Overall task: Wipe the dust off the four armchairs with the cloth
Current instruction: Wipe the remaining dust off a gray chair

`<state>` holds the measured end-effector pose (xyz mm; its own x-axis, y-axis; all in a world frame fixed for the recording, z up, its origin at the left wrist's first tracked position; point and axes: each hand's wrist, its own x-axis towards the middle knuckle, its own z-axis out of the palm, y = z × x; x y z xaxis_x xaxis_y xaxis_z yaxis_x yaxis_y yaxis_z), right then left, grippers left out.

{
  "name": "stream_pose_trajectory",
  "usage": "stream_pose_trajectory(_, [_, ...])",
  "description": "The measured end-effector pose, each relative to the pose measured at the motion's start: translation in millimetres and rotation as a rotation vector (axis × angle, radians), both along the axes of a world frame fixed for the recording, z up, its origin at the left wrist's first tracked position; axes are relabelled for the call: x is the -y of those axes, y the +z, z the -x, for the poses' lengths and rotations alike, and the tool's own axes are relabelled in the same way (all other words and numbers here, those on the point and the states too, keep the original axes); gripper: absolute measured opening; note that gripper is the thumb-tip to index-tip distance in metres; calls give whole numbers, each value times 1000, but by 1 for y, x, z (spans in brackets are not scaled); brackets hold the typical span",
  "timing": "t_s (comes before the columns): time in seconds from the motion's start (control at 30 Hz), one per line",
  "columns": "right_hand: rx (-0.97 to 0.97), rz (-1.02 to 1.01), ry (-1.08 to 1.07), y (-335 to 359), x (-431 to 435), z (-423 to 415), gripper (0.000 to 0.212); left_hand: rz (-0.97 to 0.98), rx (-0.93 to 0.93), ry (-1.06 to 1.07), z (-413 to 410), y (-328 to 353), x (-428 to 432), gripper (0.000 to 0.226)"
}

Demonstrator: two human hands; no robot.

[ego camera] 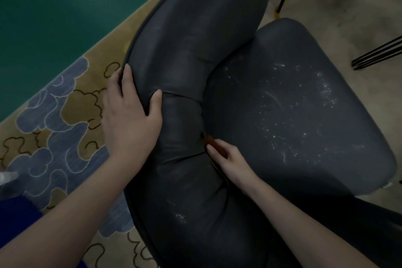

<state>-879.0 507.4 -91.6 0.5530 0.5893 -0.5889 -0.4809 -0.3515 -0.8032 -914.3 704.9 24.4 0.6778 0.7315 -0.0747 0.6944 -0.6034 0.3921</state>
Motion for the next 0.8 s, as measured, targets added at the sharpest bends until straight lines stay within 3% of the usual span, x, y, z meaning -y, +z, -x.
stream_pose_trajectory(0.27, [214,52,-23,41,0,12,18,17,-17,-22,1,0,-4,72])
stream_pose_trajectory(0.53, [676,50,40,89,-5,44,18,66,7,-26,2,2,-4,72])
stream_pose_trajectory(0.63, [702,33,16,96,-1,46,22,120,42,-38,4,2,-9,72])
stream_pose_trajectory(0.8, [663,199,-161,88,-13,37,13,313,193,-24,13,3,-20,65])
